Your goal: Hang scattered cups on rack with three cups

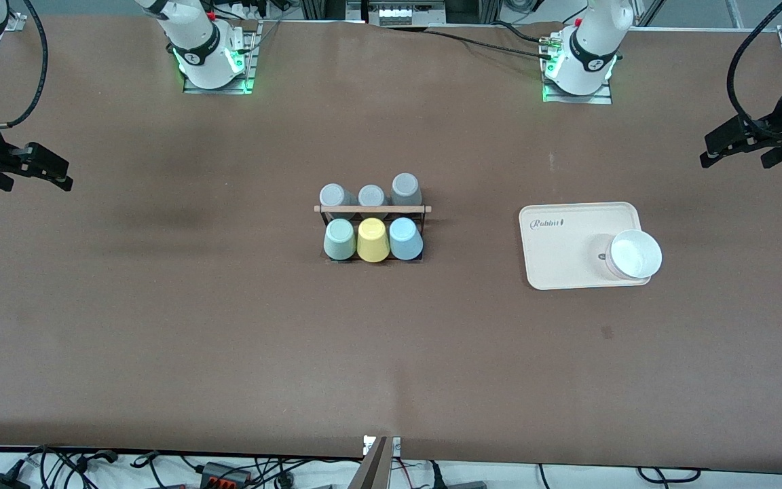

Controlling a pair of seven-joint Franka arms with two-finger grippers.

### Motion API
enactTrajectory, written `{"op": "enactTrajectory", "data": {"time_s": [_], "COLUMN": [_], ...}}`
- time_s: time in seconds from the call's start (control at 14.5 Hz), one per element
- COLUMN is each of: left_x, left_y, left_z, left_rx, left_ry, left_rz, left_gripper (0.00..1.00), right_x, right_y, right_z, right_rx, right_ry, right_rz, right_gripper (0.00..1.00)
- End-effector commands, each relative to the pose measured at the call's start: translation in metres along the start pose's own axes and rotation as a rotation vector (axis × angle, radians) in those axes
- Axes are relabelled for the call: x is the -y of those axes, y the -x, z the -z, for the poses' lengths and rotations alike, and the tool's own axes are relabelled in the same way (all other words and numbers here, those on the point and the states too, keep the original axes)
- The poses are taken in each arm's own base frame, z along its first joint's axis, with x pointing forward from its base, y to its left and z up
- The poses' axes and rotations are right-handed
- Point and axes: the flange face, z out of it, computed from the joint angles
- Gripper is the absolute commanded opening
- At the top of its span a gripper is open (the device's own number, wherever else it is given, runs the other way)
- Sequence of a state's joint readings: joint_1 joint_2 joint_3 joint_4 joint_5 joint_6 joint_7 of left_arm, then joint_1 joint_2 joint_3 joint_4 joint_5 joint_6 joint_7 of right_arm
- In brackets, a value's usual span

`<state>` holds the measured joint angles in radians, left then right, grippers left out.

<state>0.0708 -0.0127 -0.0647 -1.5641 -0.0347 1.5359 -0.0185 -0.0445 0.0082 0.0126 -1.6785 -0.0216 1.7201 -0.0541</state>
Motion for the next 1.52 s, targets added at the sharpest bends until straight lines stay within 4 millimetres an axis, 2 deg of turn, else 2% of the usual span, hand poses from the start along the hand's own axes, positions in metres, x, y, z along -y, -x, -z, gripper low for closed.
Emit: {"op": "enactTrajectory", "data": {"time_s": [0.0, 0.28, 0.97, 1.45], "left_x": [0.001, 0.003, 0.002, 0.002], "left_y": [-0.002, 0.000, 0.000, -0.001], "left_z": [0.004, 0.002, 0.004, 0.002], "left_rx": [-0.006, 0.012, 0.009, 0.009], "left_ry": [0.004, 0.003, 0.004, 0.004], "left_rz": [-0.020, -0.059, -0.045, -0.044], "left_gripper": [1.00, 1.00, 1.00, 1.00], "right_x": [0.001, 0.011, 0.000, 0.002], "right_y": [0.004, 0.003, 0.009, 0.011], "right_z": [0.003, 0.003, 0.006, 0.005], "right_rx": [-0.004, -0.004, 0.010, 0.024], "right_ry": [-0.004, -0.005, -0.005, -0.005], "right_rz": [0.008, 0.018, -0.002, 0.005], "right_gripper": [1.00, 1.00, 1.00, 1.00]}}
